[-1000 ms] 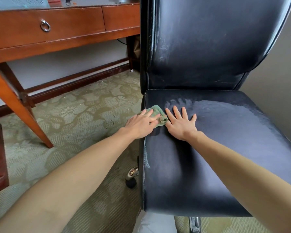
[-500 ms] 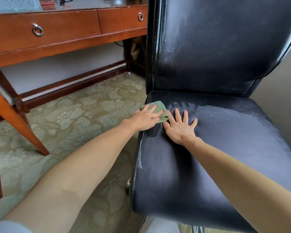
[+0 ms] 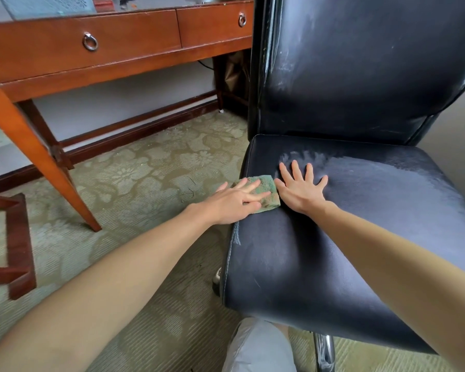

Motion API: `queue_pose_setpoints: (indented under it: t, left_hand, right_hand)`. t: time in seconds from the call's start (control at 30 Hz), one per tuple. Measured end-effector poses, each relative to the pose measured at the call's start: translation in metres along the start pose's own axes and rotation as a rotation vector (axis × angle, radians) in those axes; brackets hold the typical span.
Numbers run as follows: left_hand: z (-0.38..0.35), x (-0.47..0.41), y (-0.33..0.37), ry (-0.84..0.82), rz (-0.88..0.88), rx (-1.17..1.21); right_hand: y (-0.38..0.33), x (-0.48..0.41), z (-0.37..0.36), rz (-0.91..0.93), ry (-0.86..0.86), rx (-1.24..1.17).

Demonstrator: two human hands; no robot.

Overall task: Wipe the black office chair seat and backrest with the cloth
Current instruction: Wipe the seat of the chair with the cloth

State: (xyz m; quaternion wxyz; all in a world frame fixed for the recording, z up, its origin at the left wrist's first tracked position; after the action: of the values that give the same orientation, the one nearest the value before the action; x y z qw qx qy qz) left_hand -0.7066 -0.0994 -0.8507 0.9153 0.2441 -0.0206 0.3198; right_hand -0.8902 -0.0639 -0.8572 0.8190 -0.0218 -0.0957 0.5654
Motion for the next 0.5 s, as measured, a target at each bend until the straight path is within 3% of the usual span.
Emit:
queue_pose_setpoints:
  t: [0.5]
  left_hand:
    - [0.029, -0.08, -0.008, 0.011, 0.138, -0.149]
  right_hand:
    - [0.004, -0.001, -0.003, 0.092, 0.059, 0.088]
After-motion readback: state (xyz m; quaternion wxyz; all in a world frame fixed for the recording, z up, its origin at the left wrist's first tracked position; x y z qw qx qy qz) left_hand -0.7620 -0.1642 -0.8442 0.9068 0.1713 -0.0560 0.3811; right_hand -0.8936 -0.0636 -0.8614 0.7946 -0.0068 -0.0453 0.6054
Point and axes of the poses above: each hand's wrist, its own x-axis away from the middle knuckle, its own z-axis out of the back of the hand, y = z × x, the point moved 3 cm from there along -x, towards the middle knuckle, and after that the axes turned 2 degrees about x, right-handed, at the moved point
